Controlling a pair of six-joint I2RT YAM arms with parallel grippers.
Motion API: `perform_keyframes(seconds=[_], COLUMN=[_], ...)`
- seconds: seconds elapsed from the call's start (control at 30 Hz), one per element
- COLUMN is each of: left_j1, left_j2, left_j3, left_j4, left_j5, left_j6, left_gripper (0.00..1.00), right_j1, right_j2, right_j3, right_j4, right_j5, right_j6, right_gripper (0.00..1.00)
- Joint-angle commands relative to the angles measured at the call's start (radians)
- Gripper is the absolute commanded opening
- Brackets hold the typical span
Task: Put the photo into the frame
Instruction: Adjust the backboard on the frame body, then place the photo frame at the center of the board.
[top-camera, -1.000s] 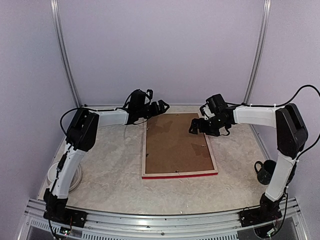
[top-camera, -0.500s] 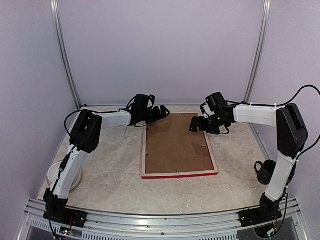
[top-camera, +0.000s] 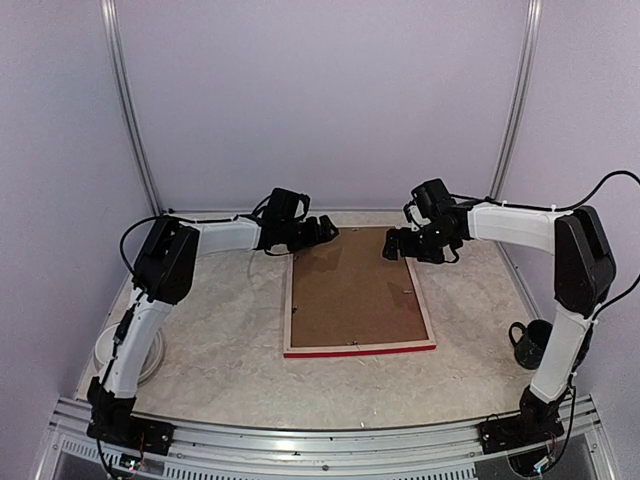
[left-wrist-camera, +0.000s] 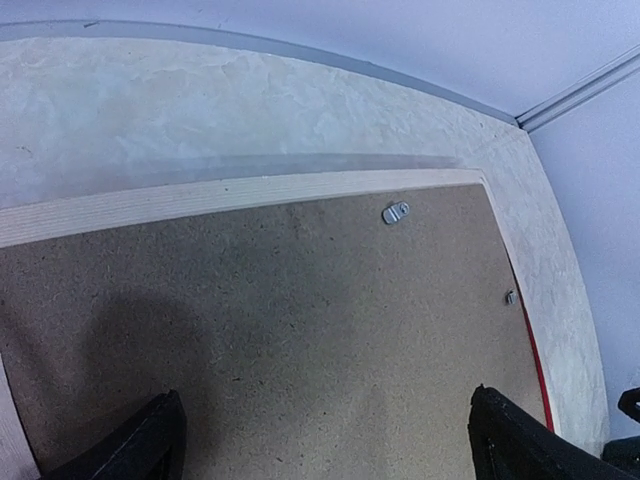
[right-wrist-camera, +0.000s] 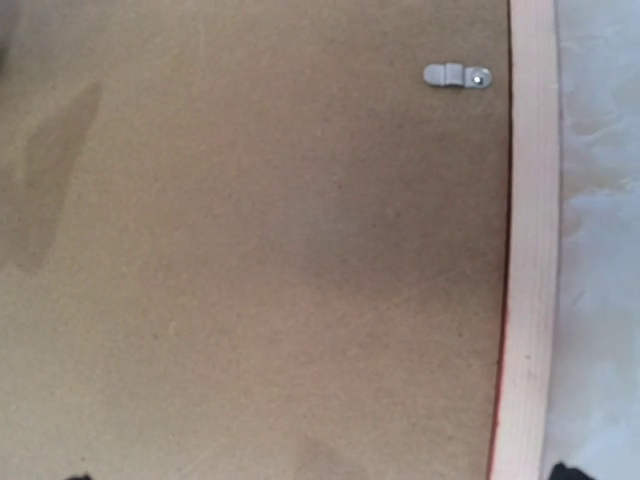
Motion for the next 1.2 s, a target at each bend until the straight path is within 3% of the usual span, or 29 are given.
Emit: perform_keyframes(seconds=[0.0,0.2,0.3,0.43,0.57,0.77,0.9,1.17], left_j1=[0.003,0.017,0.029,0.056,0.080,0.120,0.132,0.134], left_j2=[0.009,-0.099,-0.102,-0.001,0.065,0.112,0.134,0.156], left_j3=[-0.041,-0.111,-0.018,0.193,0.234,0.221,0.240,0.254], left_j4=[-0.216,-0.049,0.026,-0.022,-0.003,0.042,0.047,0.038], left_j5=[0.039,0.032,0.017,0.062,0.070,0.139,0.174,0.207], left_j6=[0.003,0.074,0.167,0.219,0.273,0.242,0.233,0.215], left_gripper=[0.96,0.98,0.99,0.99,0.99,0.99,0.99,0.99], right_j1=[-0.008,-0.010,-0.009,-0.003,0.008,0.029,0.062,0.192], right_j2=[0.004,-0.006,-0.028,-0.065,-0.093,-0.110,-0.207,-0.183], right_j3=[0.034,0.015,-0.031,-0.093,-0.129,-0.170,-0.262,-0.216], right_j4=[-0.040,-0.049,-0.032,-0.027,-0.024,-0.009,0.036,-0.140], right_j5=[0.023,0.033,-0.021,-0.022,-0.025,-0.029,-0.060,-0.002], right_j6=[0.004,0.024,0.039,0.046,0.051,0.083,0.109,-0.025], right_gripper=[0.99,0.99,0.99,0.99,0.99,0.99,0.99,0.99])
